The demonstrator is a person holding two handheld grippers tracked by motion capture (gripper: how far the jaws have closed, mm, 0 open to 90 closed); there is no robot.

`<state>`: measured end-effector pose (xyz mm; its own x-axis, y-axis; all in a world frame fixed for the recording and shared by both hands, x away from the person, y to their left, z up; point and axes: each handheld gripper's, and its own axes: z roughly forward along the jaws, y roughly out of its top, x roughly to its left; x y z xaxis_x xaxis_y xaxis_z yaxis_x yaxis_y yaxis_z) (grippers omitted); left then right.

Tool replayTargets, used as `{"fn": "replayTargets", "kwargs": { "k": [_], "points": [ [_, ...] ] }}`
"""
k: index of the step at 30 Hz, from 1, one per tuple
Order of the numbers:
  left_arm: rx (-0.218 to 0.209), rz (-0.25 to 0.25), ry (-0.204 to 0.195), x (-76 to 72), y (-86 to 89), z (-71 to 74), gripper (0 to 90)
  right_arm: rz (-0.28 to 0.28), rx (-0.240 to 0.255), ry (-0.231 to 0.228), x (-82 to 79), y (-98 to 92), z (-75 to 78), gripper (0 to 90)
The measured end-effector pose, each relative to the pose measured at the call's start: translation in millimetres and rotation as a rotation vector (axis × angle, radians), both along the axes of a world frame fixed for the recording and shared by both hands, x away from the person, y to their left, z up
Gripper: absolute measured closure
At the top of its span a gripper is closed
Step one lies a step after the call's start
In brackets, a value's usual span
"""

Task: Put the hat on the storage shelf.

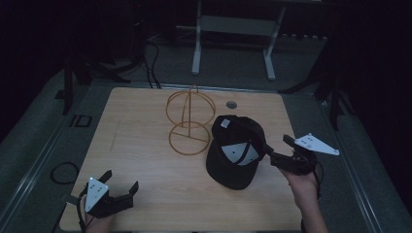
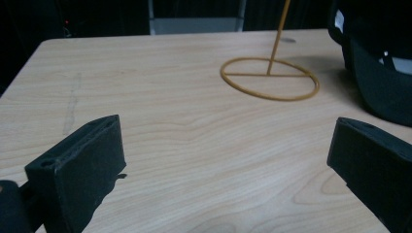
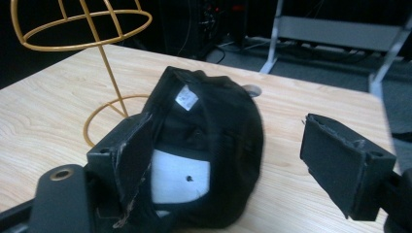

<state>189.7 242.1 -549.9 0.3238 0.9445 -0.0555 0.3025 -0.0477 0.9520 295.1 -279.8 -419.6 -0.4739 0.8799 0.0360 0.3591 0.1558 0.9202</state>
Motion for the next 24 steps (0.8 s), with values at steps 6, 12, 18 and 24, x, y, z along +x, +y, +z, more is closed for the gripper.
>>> {"fn": "replayTargets", "kwargs": {
  "k": [6,12,18,24],
  "points": [
    [-0.017,-0.001,0.003,0.2,0.7,0.6,0.6,-0.016,-0.047,0.059,26.6,22.4,-13.3,23.6],
    [-0.009,-0.015,0.011,1.0,-0.6,0.4,0.6,-0.070,-0.085,0.120,43.1,31.9,-32.7,30.7],
    [-0.010,-0.021,0.013,1.2,-1.1,0.5,0.6,-0.115,-0.156,0.205,55.2,39.4,-48.3,33.2],
    [-0.013,-0.020,0.017,1.4,-0.4,0.8,0.6,-0.127,-0.187,0.239,60.0,40.4,-55.9,63.0]
  ]
}}
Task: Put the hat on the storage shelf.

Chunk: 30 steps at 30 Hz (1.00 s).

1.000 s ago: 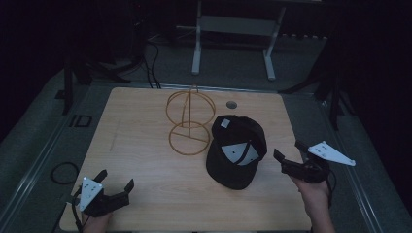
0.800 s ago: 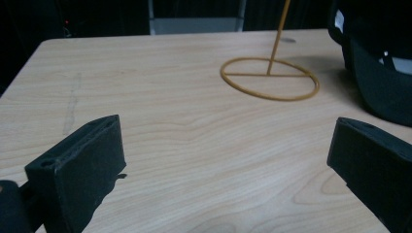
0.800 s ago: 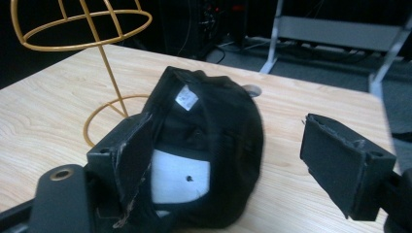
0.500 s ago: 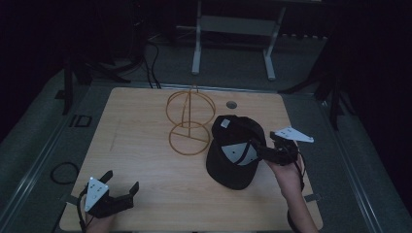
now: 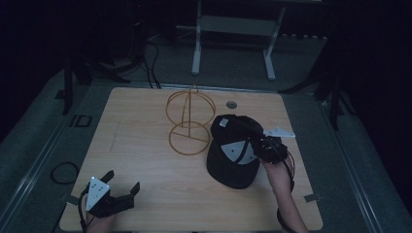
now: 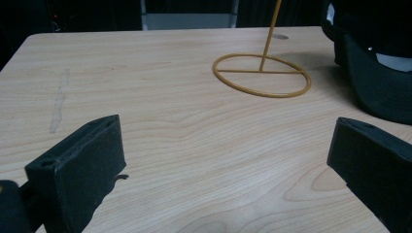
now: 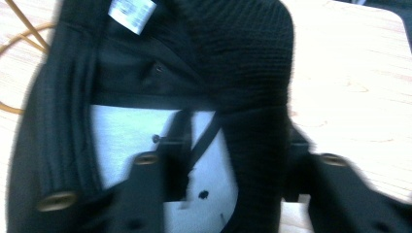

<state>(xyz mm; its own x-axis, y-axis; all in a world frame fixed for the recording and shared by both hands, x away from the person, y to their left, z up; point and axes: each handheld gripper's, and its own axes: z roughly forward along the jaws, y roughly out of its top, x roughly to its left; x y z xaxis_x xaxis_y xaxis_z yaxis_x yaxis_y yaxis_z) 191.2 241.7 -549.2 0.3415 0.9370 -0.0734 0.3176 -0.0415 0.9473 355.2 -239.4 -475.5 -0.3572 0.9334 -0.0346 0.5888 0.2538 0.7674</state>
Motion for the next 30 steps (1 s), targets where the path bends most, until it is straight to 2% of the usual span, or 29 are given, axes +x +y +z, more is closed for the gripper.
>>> {"fn": "replayTargets", "kwargs": {
  "k": [1,3,4,5,10,16,18,24,26,28,30],
  "points": [
    [0.003,0.002,-0.003,-0.1,-0.3,0.0,0.6,-0.005,-0.002,-0.002,0.3,-0.3,-0.7,65.7],
    [0.001,-0.001,-0.001,-0.2,-0.3,0.1,0.6,-0.005,-0.001,-0.002,0.2,-0.6,-1.4,76.6],
    [0.004,0.002,-0.002,-0.2,-0.6,0.0,0.6,-0.008,0.010,-0.005,-0.3,-1.0,-2.0,86.8],
    [0.002,0.000,-0.002,-0.2,-0.5,-0.1,0.6,-0.008,0.018,-0.007,-0.5,-1.2,-2.4,87.7],
    [0.002,0.002,0.005,0.5,-0.7,-0.2,0.6,-0.001,0.067,-0.029,-3.5,-0.8,1.0,88.7],
    [-0.016,-0.013,0.011,0.6,-2.7,0.9,0.6,0.005,0.131,-0.090,-13.0,-5.1,20.1,88.9],
    [-0.018,-0.020,0.009,0.3,-4.8,2.2,0.6,0.017,0.135,-0.120,-17.7,-7.0,28.0,88.9],
    [-0.024,-0.043,0.009,2.2,-15.1,6.5,0.6,0.100,0.125,-0.195,-32.5,-10.8,50.7,88.9],
    [-0.032,-0.062,0.012,3.9,-20.4,8.7,0.6,0.115,0.136,-0.204,-35.7,-11.9,55.1,89.0],
    [-0.049,-0.077,0.021,6.5,-25.4,10.8,0.6,0.114,0.140,-0.238,-41.4,-12.4,59.5,89.1],
    [-0.042,-0.097,0.026,8.8,-30.6,13.0,0.6,0.124,0.150,-0.254,-45.6,-12.1,62.7,89.1]
  ]
}}
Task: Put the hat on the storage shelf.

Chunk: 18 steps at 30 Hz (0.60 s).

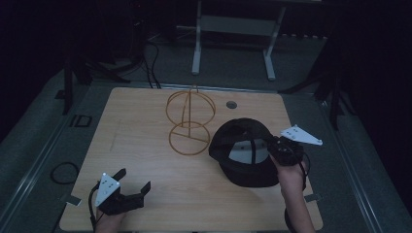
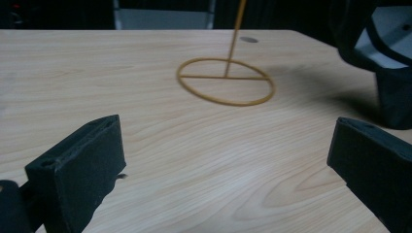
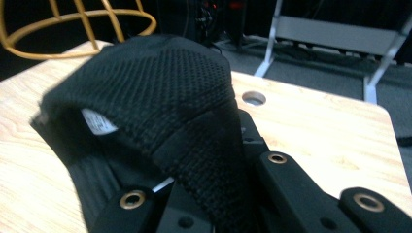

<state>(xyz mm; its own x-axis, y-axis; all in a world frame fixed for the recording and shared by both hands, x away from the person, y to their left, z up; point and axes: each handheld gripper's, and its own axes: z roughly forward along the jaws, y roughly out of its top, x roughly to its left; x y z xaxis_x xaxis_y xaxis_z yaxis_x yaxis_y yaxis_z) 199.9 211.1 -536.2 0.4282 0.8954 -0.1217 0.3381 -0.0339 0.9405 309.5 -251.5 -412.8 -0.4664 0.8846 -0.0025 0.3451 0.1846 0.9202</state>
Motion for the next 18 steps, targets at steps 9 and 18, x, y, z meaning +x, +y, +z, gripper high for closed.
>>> {"fn": "replayTargets", "kwargs": {
  "k": [9,18],
  "points": [
    [-0.027,-0.114,-0.016,11.5,-33.9,18.1,0.7,0.059,0.064,-0.018,-10.4,3.8,10.8,89.1],
    [0.021,-0.246,-0.020,28.9,-79.7,43.7,0.6,0.131,0.069,-0.082,-19.1,17.5,21.8,89.0]
  ]
}}
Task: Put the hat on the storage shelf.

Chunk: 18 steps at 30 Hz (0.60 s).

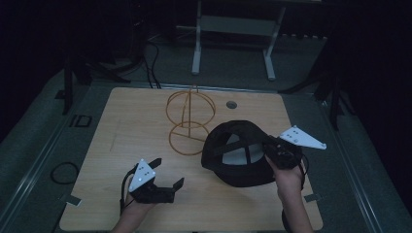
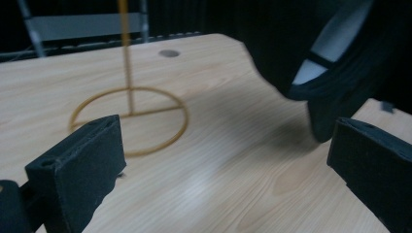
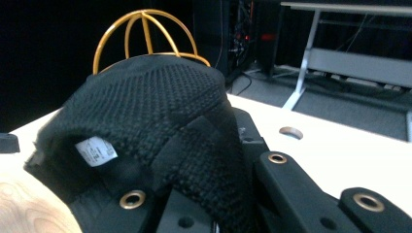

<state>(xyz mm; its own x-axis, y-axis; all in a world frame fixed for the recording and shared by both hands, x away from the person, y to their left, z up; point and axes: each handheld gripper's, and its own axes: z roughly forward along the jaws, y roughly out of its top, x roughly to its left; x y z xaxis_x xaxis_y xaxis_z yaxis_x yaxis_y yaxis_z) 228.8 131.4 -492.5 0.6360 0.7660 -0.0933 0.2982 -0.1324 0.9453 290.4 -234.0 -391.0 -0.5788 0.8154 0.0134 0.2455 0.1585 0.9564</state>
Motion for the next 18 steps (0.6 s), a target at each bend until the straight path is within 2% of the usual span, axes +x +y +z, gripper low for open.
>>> {"fn": "replayTargets", "kwargs": {
  "k": [4,6,9,11,12,15,18],
  "points": [
    [0.000,-0.037,-0.008,9.8,-21.8,9.2,0.7,0.022,0.001,-0.018,-3.4,6.4,1.3,89.0],
    [0.016,-0.033,-0.022,14.6,-34.2,13.8,5.3,0.037,0.005,-0.012,-3.5,8.3,1.2,89.0],
    [0.022,-0.056,-0.007,21.7,-46.2,17.0,7.7,0.050,0.024,-0.007,-3.6,8.9,0.7,89.0],
    [0.021,-0.045,-0.014,25.2,-52.8,18.2,15.7,0.055,0.031,-0.015,-5.4,9.6,0.8,89.0],
    [0.019,-0.049,-0.004,28.6,-55.3,19.4,16.3,0.062,0.032,-0.020,-6.3,10.0,0.8,89.0],
    [-0.001,-0.053,-0.007,34.0,-58.2,23.1,25.7,0.078,0.023,-0.020,-9.0,11.8,0.8,89.0],
    [0.000,-0.065,-0.003,37.1,-62.4,26.4,42.5,0.094,0.014,-0.020,-11.8,12.4,1.2,89.0]
  ]
}}
